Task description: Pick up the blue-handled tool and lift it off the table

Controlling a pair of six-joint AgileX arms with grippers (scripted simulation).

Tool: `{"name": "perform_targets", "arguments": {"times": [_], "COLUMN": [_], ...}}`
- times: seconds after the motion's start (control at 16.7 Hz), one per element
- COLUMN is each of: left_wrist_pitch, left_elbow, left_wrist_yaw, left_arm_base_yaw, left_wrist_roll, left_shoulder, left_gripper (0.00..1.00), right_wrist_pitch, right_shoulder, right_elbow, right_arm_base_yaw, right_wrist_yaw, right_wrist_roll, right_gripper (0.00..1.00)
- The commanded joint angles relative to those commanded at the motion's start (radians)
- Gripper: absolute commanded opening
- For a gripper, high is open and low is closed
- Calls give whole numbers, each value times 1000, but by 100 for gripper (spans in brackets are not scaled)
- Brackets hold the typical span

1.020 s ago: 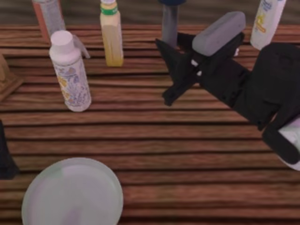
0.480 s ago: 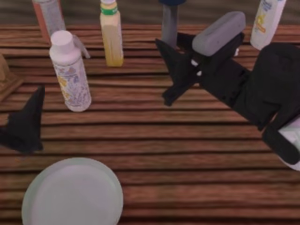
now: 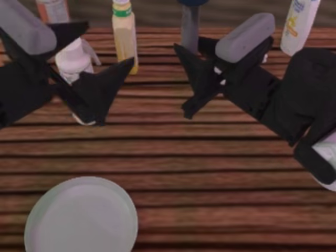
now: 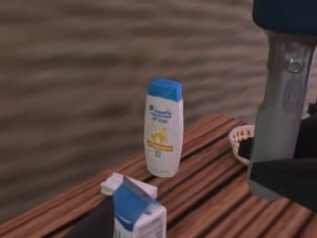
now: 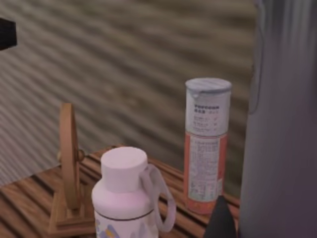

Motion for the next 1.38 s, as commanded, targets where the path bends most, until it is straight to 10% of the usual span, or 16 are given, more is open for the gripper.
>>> {"name": "perform_targets", "arguments": {"times": [0.6,1.38], "left_wrist_pitch": [70,157], "left_elbow": [101,377], "left_wrist_yaw": [86,-91], "left_arm_base_yaw": [-47,-235], "left_wrist_roll": [5,-1], "left_shoulder": [160,516], "left_gripper": [100,100], "right_wrist_pitch": [0,0], "right_shoulder": [0,0], "right_elbow": [0,0], "right_arm_base_yaw": [0,0], "right_wrist_yaw": [0,0], "right_wrist_roll": [0,0], "right_gripper": [0,0]}}
